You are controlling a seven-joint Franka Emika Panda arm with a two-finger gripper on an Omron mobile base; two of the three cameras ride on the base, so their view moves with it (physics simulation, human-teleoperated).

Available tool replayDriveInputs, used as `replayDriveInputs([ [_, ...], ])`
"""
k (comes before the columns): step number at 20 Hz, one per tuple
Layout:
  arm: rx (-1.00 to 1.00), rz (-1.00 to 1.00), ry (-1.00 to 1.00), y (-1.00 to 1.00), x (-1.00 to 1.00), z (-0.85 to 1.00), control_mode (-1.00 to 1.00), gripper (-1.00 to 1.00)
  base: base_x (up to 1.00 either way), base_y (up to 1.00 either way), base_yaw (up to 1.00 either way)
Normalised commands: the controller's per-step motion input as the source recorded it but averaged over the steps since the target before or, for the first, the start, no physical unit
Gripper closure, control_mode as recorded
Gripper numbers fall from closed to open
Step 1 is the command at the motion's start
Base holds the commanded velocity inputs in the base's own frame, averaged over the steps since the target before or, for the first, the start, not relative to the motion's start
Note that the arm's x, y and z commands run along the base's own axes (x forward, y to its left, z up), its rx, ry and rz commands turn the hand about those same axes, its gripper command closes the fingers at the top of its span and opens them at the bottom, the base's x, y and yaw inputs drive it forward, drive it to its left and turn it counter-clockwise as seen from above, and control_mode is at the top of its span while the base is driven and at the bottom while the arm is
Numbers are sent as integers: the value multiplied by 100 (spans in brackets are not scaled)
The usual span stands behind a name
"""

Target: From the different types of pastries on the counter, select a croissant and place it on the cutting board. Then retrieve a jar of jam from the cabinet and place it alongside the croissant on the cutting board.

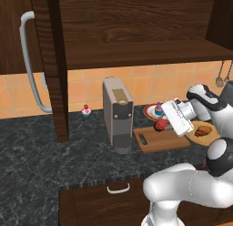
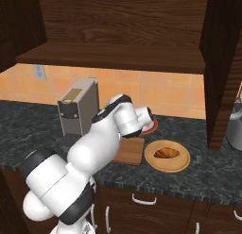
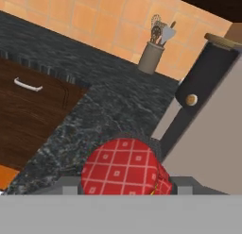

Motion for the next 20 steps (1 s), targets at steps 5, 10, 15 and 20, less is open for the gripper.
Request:
replayDriveInputs([
  [5,0,0,-4,0,68,-27,-100,100,0,0,0],
  [10,0,0,-3,0,29,-23,-100,100,0,0,0],
  [15,-1,0,-1,0,22,-36,-100,100,0,0,0],
  [20,0,0,-2,0,2,-29,-100,100,0,0,0],
])
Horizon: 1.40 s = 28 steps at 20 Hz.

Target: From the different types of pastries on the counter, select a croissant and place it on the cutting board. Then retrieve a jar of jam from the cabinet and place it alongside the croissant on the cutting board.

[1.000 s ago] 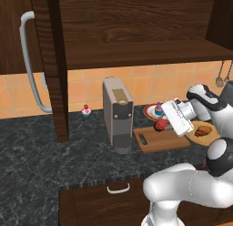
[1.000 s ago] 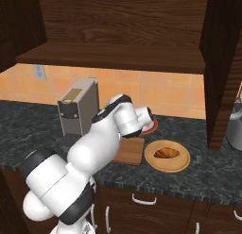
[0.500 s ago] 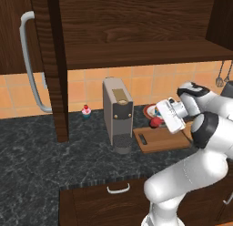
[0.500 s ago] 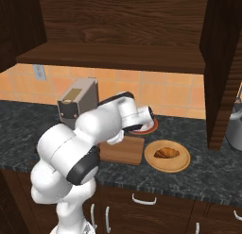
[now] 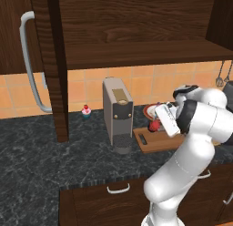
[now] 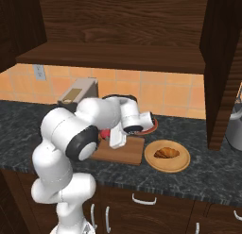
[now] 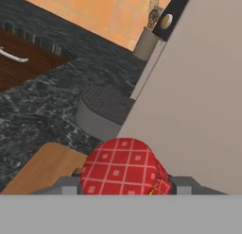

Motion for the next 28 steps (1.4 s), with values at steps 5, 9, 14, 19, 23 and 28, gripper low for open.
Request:
replayDriveInputs([
  [5,0,0,3,0,6,-10,-100,100,0,0,0],
  [9,0,0,28,2,43,-10,-100,100,0,0,0],
  [14,0,0,28,2,32,-8,-100,100,0,0,0],
  [19,0,0,1,0,0,-34,-100,100,0,0,0],
  [23,0,0,0,4,-12,-41,-100,100,0,0,0],
  [28,0,0,0,14,0,-37,-100,100,0,0,0],
])
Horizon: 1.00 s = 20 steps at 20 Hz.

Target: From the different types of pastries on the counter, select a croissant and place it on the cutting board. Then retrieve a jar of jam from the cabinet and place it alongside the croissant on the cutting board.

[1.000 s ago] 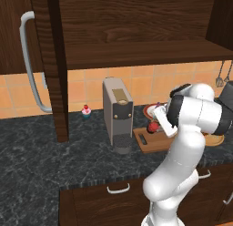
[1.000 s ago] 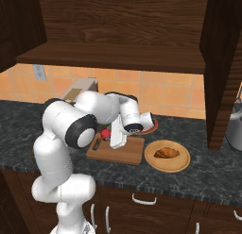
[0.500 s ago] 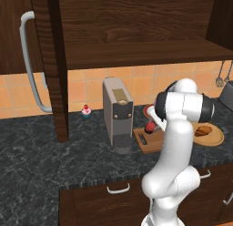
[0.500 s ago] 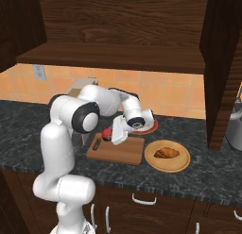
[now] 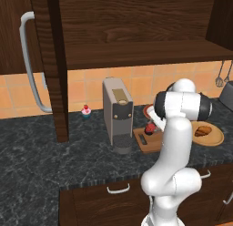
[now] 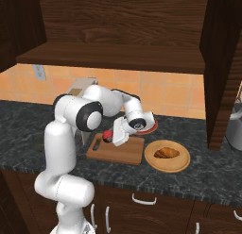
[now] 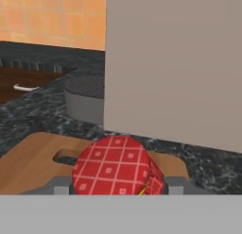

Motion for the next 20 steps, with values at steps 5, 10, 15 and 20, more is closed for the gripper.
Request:
replayDriveInputs([
  [5,0,-1,10,15,0,-47,-100,100,0,0,0],
  [10,2,-11,31,17,-6,-15,-100,100,0,0,0],
  [15,1,-10,34,9,-29,-17,-100,100,0,0,0],
  [20,1,-4,8,13,-47,0,-100,-100,0,0,0],
])
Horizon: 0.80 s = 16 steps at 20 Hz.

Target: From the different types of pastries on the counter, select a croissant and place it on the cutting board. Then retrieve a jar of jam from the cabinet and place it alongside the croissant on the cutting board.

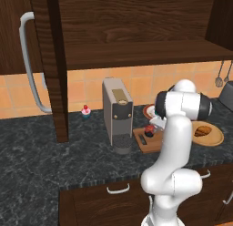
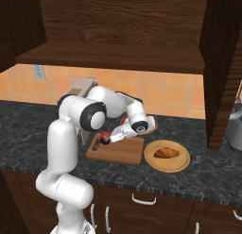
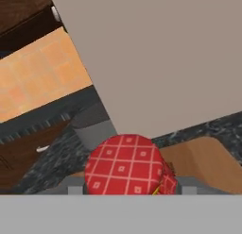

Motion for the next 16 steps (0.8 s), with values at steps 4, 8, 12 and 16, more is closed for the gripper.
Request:
replayDriveInputs([
  [4,0,0,-15,30,-21,0,-100,-100,0,0,0],
  [8,-2,0,-34,10,-2,0,-100,-100,0,0,0],
  [12,-2,5,-24,-5,-1,1,-100,-100,0,0,0],
  [16,0,5,-11,-8,0,23,-100,-100,0,0,0],
])
